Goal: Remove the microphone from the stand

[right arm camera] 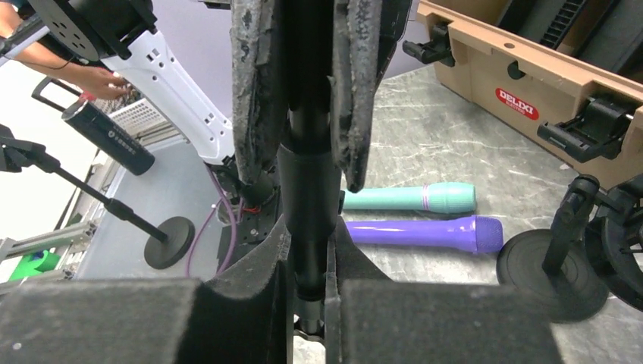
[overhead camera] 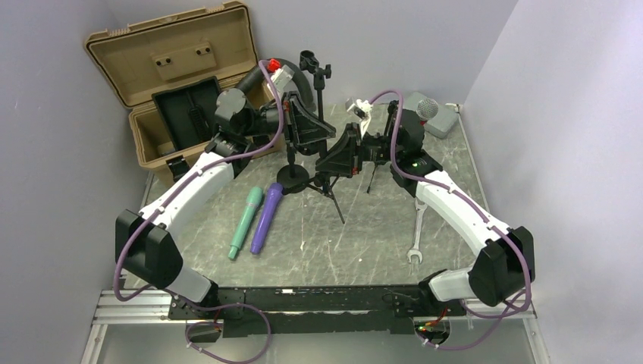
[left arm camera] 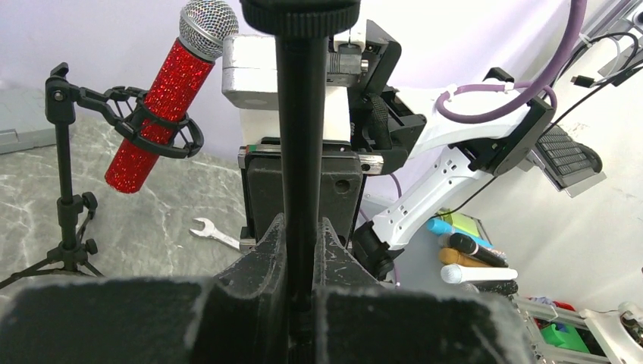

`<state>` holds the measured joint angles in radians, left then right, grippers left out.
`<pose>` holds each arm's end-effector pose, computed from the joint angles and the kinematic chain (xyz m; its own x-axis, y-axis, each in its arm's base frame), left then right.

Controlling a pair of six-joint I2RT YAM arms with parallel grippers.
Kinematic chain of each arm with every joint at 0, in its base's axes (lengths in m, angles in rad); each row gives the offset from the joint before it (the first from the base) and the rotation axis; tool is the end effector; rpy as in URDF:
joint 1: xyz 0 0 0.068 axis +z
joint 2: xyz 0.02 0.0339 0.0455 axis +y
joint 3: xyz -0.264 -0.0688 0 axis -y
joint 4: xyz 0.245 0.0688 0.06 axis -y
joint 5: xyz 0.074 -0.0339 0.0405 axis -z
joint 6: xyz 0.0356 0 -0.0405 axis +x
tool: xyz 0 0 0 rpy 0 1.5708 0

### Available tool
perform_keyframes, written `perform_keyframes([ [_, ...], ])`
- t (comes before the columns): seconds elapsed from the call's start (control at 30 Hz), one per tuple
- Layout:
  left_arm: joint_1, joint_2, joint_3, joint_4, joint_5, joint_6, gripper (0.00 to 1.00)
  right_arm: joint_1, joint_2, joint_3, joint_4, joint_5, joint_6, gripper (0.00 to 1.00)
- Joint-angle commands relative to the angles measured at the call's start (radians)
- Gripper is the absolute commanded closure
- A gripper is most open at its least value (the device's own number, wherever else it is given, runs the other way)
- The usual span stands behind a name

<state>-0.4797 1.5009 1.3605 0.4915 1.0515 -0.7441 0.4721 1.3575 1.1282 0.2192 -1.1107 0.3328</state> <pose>0.2861 -0.1837 0.4335 -0.4205 -0.1601 -0.8931 0.9072 -0.0604 -0.4163 0.2582 0.1676 0.3734 -0.3352 -0.0083 -0.9421 -0.9421 -0.0098 0.3352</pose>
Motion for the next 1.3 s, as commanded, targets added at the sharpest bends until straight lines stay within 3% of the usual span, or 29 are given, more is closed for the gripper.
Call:
perform_keyframes([
  [0.0, -0.005, -0.053, -0.004, 0.061, -0.021, -0.016, 0.94, 0.001, -0.031, 0.020, 0.021, -0.004, -0.043, 1.00],
  [0.07, -0.004, -0.055, -0.002, 0.038, -0.010, 0.011, 0.74, -0.002, -0.049, 0.009, 0.014, 0.008, -0.059, 1.00],
  [0.13, -0.004, -0.061, 0.001, -0.012, 0.003, 0.052, 0.44, -0.006, -0.066, -0.001, 0.008, 0.014, -0.069, 1.00],
  [0.23, 0.000, -0.094, 0.001, -0.126, -0.007, 0.167, 0.11, -0.012, -0.089, -0.009, -0.001, 0.007, -0.080, 1.00],
  [0.3, 0.005, -0.135, -0.003, -0.211, -0.021, 0.263, 0.01, -0.016, -0.105, -0.010, -0.030, 0.004, -0.104, 1.00],
  [0.47, 0.023, -0.236, -0.021, -0.412, -0.097, 0.485, 0.01, -0.039, -0.129, 0.016, -0.149, 0.021, -0.173, 1.00],
  [0.6, 0.024, -0.311, -0.048, -0.526, -0.167, 0.654, 0.01, -0.060, -0.151, -0.005, -0.130, 0.012, -0.162, 1.00],
  [0.73, 0.024, -0.320, -0.035, -0.616, -0.146, 0.768, 0.01, -0.067, -0.158, -0.011, -0.114, -0.021, -0.155, 1.00],
  [0.9, 0.011, -0.294, -0.026, -0.622, -0.100, 0.844, 0.09, -0.068, -0.155, -0.025, -0.075, -0.068, -0.128, 1.00],
  [1.1, -0.080, -0.214, 0.061, -0.679, -0.176, 0.970, 0.12, -0.068, -0.149, -0.037, -0.030, -0.101, -0.092, 1.00],
  [1.27, -0.112, -0.156, 0.111, -0.687, -0.166, 0.951, 0.29, -0.067, -0.156, -0.049, -0.033, -0.094, -0.101, 1.00],
])
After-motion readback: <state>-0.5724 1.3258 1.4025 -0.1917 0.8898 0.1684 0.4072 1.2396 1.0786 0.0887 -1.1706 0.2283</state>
